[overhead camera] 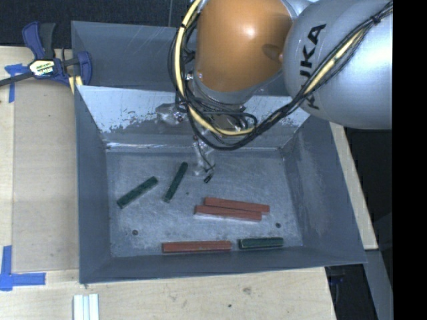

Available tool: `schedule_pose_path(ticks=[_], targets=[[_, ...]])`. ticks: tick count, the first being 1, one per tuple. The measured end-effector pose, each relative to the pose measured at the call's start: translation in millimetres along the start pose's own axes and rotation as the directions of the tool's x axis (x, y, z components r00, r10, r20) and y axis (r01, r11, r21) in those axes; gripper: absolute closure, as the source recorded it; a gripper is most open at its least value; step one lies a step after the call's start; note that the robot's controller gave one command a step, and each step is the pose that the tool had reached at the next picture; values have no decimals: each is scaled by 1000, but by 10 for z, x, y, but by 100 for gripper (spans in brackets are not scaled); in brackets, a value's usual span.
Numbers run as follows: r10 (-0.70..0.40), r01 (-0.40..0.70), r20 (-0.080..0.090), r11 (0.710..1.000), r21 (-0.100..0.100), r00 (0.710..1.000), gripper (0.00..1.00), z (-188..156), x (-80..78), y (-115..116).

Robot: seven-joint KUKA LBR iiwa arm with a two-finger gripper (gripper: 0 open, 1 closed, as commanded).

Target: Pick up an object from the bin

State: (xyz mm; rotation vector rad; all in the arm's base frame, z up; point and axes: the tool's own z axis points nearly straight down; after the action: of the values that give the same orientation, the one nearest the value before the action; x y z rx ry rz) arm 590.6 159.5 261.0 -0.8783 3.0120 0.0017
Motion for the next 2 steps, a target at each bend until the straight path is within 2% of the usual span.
schedule_pose_path(ticks=[1, 2], targets=[[11, -11, -8, 1000, -3, 1000, 0, 1330, -171, 322], [-89, 89, -3, 996, -2, 996, 0, 1866, -424, 484]])
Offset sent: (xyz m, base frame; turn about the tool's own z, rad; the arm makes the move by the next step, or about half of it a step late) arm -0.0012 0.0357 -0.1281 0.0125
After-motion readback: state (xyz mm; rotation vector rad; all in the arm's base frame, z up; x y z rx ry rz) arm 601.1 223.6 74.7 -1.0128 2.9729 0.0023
